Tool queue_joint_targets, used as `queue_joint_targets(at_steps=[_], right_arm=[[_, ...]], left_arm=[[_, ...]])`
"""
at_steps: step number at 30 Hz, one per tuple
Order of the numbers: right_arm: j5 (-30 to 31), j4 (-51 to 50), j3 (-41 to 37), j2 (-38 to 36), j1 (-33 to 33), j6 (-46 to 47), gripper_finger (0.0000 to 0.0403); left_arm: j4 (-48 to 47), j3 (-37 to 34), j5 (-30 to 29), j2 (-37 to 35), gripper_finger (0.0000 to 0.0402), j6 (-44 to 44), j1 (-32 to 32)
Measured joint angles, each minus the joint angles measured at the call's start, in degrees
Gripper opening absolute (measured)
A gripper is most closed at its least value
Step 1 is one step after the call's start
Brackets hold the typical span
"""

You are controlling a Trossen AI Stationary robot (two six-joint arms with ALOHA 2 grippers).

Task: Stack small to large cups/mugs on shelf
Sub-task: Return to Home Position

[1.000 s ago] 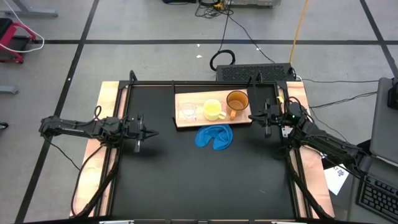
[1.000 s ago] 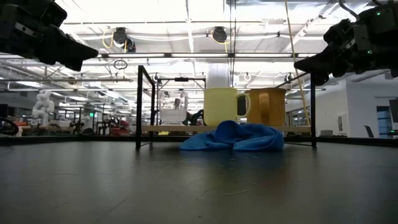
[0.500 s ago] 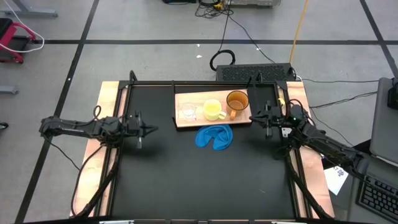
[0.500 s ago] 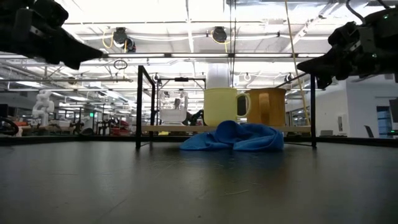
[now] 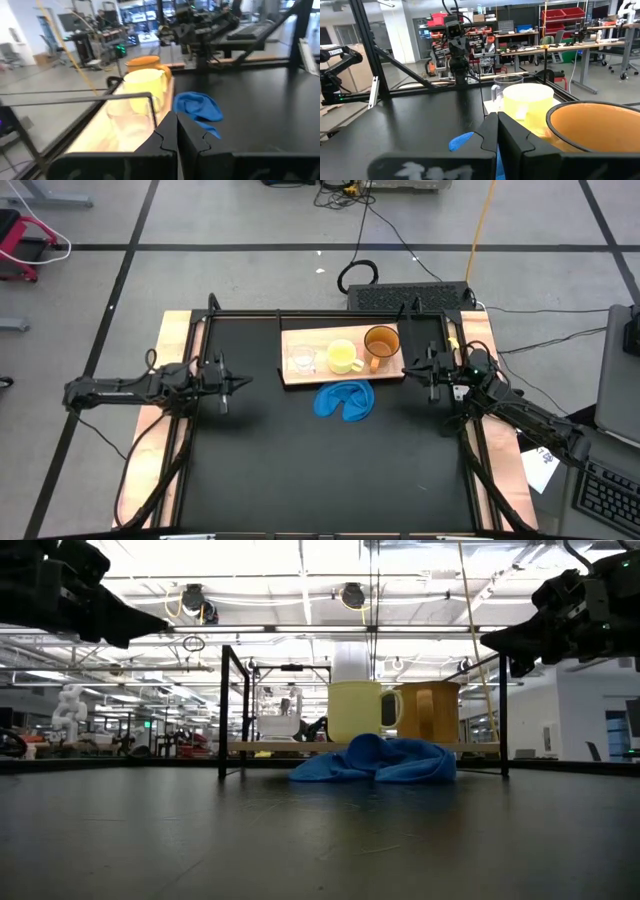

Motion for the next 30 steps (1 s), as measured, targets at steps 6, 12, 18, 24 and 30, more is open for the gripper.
queue_joint_targets(at_steps=[6, 12, 18, 24, 30], right_arm=[[0.0, 0.0, 0.0, 0.0, 0.0, 0.0, 0.0], [0.0, 0.0, -0.1, 0.0, 0.0, 0.1, 0.0], [0.0, 0.0, -0.1, 0.0, 0.0, 0.2, 0.0], [0.0, 0.0, -0.1, 0.0, 0.0, 1.7, 0.0], [0.0, -0.3, -0.1, 0.0, 0.0, 1.9, 0.0]], left_arm=[[-1.6, 0.0, 2.6, 0.0, 0.0, -0.5, 4.7], [0.2, -1.3, 11.1, -0.3, 0.0, -1.7, 7.1], [5.6, -6.5, 12.4, -0.5, 0.0, -3.0, 9.4], [6.0, -7.0, 14.4, -0.5, 0.0, -4.7, 10.9], [6.9, -7.0, 15.4, -0.5, 0.0, -3.4, 11.6]])
